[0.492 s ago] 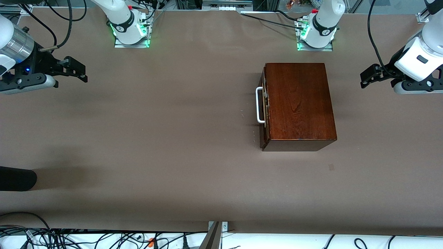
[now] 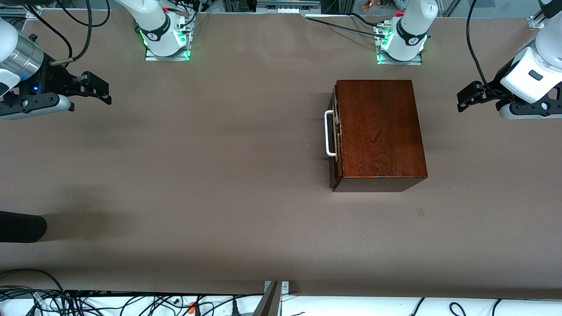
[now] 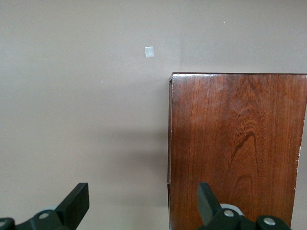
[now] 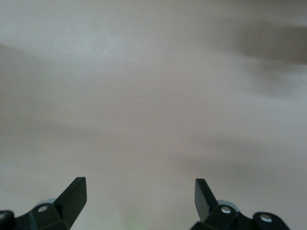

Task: Open drawer, take yellow block, close drawer
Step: 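Move the left gripper toward the white drawer handle of the box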

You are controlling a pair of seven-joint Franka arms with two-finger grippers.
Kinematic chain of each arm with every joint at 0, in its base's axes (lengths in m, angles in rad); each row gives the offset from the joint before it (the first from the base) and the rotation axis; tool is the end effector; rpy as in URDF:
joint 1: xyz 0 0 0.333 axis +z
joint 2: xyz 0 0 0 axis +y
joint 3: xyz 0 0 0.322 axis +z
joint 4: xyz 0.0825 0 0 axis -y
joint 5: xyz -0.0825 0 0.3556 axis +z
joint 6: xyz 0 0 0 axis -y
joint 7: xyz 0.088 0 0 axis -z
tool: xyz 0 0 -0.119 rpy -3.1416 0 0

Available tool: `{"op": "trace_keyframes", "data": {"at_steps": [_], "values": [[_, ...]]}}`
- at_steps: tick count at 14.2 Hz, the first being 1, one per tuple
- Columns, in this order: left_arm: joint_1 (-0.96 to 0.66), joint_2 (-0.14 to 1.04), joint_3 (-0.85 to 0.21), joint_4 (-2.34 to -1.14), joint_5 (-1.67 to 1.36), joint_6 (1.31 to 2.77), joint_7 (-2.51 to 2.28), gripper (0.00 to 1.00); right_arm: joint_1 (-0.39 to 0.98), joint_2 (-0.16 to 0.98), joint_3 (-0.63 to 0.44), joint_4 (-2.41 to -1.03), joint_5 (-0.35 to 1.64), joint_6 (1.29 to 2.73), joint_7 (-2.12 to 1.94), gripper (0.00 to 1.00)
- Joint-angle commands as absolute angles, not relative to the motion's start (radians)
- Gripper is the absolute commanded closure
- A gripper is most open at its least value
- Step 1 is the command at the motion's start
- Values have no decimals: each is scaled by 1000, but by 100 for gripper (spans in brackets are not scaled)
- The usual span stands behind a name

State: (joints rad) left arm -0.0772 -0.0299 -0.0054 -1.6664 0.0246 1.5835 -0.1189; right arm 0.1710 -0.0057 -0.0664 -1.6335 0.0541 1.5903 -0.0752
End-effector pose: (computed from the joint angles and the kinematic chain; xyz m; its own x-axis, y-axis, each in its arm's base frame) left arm 0.5131 -0.0396 0.5928 0.9981 0.0361 -0.0497 0.0346 -0.9989 -0.0308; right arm 0.5204 0.0609 0.5955 0.9835 0.1776 -0.0333 0.1756 -0.9828 -0.0570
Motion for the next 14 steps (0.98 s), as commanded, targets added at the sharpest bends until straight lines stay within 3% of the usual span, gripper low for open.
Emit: {"op": "trace_keyframes", "data": {"at_steps": [1, 5, 8, 14], "values": [[-80, -15, -8, -1631, 2, 1549, -127, 0, 175, -3, -63, -1617, 37, 1582, -60, 0], [-83, -14, -46, -1631, 0, 1500, -127, 0, 166, -3, -69, -1620, 37, 1575, -61, 0], [-89, 11, -148, -1634, -24, 1456, -136, 0, 166, -3, -71, -1618, 37, 1575, -61, 0], [-95, 149, -328, -1631, -81, 1592, -288, 0, 163, -5, -72, -1618, 18, 1577, -61, 0]]}}
